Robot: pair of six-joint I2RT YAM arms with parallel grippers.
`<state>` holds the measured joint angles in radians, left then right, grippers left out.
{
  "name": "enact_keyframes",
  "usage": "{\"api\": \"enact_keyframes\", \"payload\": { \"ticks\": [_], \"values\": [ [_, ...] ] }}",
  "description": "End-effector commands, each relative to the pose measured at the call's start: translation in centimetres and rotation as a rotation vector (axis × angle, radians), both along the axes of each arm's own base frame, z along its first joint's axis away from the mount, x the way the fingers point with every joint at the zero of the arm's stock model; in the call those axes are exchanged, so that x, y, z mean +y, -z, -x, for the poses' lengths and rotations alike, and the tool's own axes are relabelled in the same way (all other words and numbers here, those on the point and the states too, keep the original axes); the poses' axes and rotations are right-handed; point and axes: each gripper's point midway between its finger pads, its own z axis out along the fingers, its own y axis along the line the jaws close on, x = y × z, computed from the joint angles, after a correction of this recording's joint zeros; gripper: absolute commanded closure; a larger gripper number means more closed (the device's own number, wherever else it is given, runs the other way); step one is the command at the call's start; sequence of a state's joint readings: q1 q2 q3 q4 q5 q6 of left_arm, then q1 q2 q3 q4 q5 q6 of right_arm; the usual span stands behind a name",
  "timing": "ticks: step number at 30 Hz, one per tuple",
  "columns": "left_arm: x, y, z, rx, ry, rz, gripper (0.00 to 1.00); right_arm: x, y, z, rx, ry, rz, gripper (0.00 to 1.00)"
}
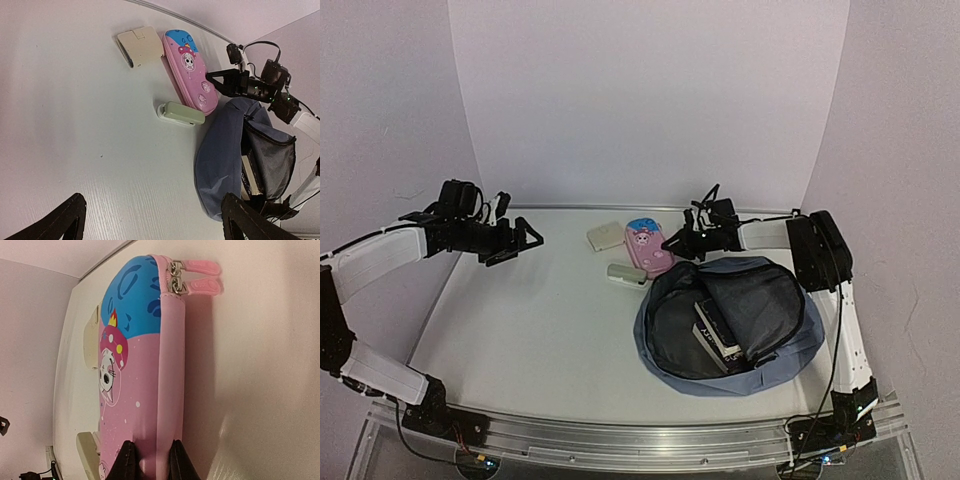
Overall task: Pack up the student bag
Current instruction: Pick up the stationery from the center of the board.
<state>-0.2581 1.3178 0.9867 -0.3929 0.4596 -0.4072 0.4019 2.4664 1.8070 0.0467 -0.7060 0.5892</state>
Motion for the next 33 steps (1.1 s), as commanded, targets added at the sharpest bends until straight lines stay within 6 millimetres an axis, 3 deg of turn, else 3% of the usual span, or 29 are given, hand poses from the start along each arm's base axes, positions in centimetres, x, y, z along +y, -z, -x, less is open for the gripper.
{"api": "enact_keyframes", "payload": {
  "ticks": [1, 4, 10, 14, 21, 26, 33],
  "values": [
    [-0.4, -0.6, -0.1, -0.006, -0.02, 0.075, 0.06, 1.2, -5.6, 0.8, -0.076, -0.029, -0.114, 1.0],
    [-0.6, -1.1, 0.3, -0.01, -0.022, 0.111, 0.06, 1.3, -8.2, 1.3, -0.116, -0.035, -0.143, 1.0],
    [-0.6, -2.7, 1.0, -0.034, -0.021, 0.146, 0.06, 1.4, -15.4, 1.9, -0.231, -0.035, -0.224, 1.0],
    [-0.8, -3.6, 1.4, -0.05, -0.006, 0.164, 0.06, 1.9, -18.8, 2.7, -0.289, -0.048, -0.254, 1.0],
    [-2.7, -6.5, 3.5, -0.073, 0.162, 0.235, 0.05, 2.1, -24.7, 5.9, -0.382, -0.103, -0.294, 1.0],
    [-4.1, -7.7, 5.7, -0.076, 0.272, 0.259, 0.01, 0.9, -26.0, 9.7, -0.4, -0.148, -0.257, 1.0],
    [-8.9, -7.8, 8.8, -0.053, 0.431, 0.284, 0.01, -0.7, -22.6, 16.0, -0.354, -0.216, -0.09, 1.0]
  ]
}}
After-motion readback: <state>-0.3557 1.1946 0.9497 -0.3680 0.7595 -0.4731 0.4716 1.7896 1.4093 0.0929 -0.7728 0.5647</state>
